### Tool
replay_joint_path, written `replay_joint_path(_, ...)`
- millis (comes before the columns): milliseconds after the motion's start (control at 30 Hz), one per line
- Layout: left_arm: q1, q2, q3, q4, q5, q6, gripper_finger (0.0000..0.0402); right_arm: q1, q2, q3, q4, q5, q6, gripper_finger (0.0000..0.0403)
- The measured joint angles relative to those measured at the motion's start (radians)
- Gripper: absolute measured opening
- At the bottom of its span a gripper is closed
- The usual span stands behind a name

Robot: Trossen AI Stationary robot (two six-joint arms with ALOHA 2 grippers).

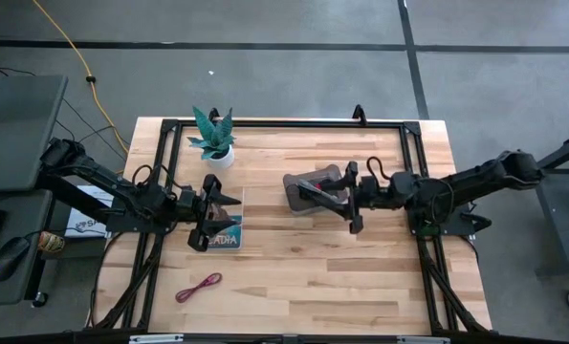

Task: Pick and place USB-C Cables
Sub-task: Put the pink USB cable into the black bin

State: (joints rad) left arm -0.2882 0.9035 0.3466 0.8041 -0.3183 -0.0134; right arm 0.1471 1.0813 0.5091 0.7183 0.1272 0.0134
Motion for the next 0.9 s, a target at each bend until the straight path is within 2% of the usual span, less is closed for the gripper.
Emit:
replay_joint_path(767, 0.000, 0.002, 0.000, -0.034, -0.011, -0.002, 0.0230, 0.000, 0.000, 0.002, -0.018, -0.004, 0.012, 0.0211)
replay_joint_path(900, 0.000, 0.002, 0.000, -0.072, -0.008, -0.054, 0.0230, 0.000, 0.000, 0.002, -0.018, -0.004, 0.012, 0.0211)
